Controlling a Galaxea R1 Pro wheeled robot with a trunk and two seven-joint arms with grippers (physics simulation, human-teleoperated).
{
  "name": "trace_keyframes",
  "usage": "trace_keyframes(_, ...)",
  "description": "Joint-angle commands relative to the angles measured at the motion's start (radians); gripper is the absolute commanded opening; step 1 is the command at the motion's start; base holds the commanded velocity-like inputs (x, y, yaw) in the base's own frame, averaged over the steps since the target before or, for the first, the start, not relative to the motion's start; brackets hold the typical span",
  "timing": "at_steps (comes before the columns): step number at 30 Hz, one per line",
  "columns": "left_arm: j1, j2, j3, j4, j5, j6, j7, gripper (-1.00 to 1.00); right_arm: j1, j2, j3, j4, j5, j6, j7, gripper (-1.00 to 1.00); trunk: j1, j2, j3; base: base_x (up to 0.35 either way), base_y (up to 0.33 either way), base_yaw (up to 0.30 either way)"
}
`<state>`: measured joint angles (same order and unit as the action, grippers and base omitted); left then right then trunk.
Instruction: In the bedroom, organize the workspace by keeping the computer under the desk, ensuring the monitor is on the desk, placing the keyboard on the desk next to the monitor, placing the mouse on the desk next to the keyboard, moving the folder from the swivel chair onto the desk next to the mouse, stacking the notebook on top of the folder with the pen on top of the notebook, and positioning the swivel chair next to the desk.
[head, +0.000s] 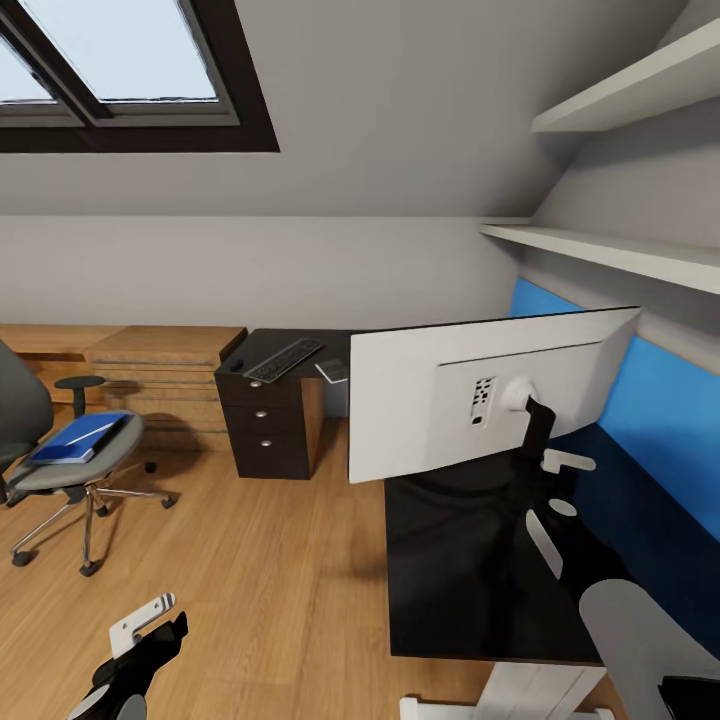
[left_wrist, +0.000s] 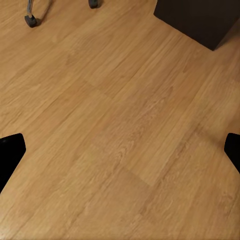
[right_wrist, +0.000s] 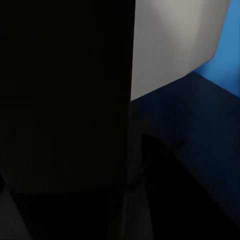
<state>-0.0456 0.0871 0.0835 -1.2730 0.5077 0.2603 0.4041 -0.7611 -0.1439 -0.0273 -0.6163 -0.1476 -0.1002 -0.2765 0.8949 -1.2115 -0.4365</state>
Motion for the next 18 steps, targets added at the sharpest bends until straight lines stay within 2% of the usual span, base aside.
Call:
trace_keyframes(1,0.0,0.0,-0.001,-0.002,0.008,0.004,0.005,1.0,-0.001,0.0,0.003,-0.003,-0.006,-0.006,-0.004,-1.0,0.0,-0.001,-0.001,0.0,0.0,0.0)
trace_keyframes(10,0.0,0.0,-0.001,-0.002,0.008,0.005,0.005,1.0,-0.001,0.001,0.003,0.001,-0.003,-0.006,-0.004,-1.0,0.0,-0.001,-0.001,0.0,0.0,0.011)
trace_keyframes(18,0.0,0.0,-0.001,-0.002,0.008,0.005,0.005,1.0,-0.001,0.0,0.003,-0.001,-0.003,-0.006,-0.004,-1.0,0.0,-0.001,-0.001,0.0,-0.252,0.065)
